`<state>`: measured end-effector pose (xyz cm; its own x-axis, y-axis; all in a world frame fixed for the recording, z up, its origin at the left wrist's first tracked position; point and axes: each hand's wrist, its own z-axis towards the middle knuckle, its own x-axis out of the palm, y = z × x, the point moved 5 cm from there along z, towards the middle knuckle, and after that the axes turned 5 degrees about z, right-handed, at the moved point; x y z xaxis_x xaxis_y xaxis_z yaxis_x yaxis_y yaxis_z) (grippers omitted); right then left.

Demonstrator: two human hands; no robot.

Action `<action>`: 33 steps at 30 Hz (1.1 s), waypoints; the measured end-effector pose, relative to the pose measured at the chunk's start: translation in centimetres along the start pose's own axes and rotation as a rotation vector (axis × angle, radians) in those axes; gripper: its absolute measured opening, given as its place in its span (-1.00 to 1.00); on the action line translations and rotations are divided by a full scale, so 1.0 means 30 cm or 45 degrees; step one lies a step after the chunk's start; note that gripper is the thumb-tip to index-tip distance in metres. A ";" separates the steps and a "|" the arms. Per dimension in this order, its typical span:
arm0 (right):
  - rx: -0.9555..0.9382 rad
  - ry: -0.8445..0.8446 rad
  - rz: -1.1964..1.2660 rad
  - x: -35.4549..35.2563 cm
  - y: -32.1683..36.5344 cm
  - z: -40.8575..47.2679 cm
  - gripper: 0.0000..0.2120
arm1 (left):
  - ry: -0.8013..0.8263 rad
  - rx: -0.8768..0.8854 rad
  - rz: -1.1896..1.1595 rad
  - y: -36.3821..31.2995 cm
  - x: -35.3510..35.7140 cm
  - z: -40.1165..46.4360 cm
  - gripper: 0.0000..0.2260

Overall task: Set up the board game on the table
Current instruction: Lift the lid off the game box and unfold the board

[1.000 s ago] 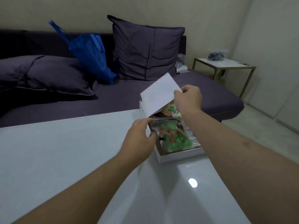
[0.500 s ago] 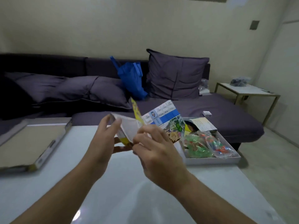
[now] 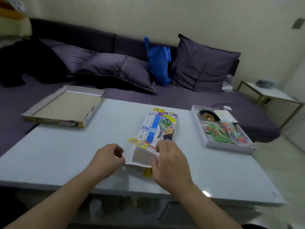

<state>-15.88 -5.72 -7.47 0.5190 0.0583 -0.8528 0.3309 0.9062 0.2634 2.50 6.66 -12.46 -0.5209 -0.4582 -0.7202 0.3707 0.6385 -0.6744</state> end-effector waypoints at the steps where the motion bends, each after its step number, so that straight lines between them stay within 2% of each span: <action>1: 0.147 0.058 -0.025 0.014 -0.026 0.004 -0.53 | 0.006 0.037 0.032 -0.011 0.005 -0.005 -0.80; 3: 0.392 0.158 -0.082 0.032 -0.068 0.008 -0.37 | 0.018 0.116 0.060 -0.037 0.022 -0.014 -0.89; 5: 0.531 0.251 -0.129 0.038 -0.103 0.015 -0.46 | 0.029 0.153 0.012 -0.078 0.036 -0.024 -0.93; 7: 0.610 0.294 -0.128 0.025 -0.129 0.029 -0.62 | 0.055 0.115 -0.175 -0.119 0.040 -0.028 -0.84; 10: 0.602 0.246 -0.052 0.001 -0.145 0.049 -0.63 | 0.236 -0.133 -0.680 -0.153 0.052 -0.029 -0.60; 13: 0.410 0.032 -0.010 -0.029 -0.113 0.077 -0.50 | 0.361 -0.311 -1.129 -0.174 0.052 -0.042 -0.51; 16: 0.135 -0.204 0.033 -0.057 -0.066 0.094 -0.42 | 0.337 -0.353 -1.389 -0.178 0.018 -0.028 -0.49; 19: -0.201 -0.287 0.089 -0.093 0.024 0.088 -0.48 | 0.274 -0.376 -1.402 -0.154 -0.054 -0.005 -0.49; 23: -0.501 -0.218 0.236 -0.102 0.094 0.052 -0.46 | 0.127 -0.482 -1.343 -0.079 -0.125 -0.001 -0.62; 25: -0.392 -0.159 0.379 -0.075 0.090 0.035 -0.32 | 0.073 -0.499 -1.173 -0.039 -0.146 0.003 -0.65; 27: -0.059 -0.017 0.512 -0.024 0.051 0.025 -0.17 | 0.084 -0.520 -1.055 -0.018 -0.154 -0.005 -0.65; 28: 0.110 0.085 0.490 0.005 0.028 0.018 -0.18 | 0.089 -0.523 -1.027 -0.011 -0.154 -0.007 -0.66; 31: 0.366 0.319 0.323 0.048 -0.027 -0.003 -0.54 | 0.047 -0.515 -0.958 0.007 -0.159 -0.013 -0.65; 33: 0.388 0.288 0.187 0.013 -0.042 0.002 -0.68 | 0.045 -0.510 -0.943 0.019 -0.160 -0.015 -0.66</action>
<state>-16.06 -6.86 -8.12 0.4028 0.2997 -0.8648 0.5020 0.7177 0.4825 4.86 9.50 -9.31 -0.5482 -0.8298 -0.1042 -0.3739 0.3546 -0.8570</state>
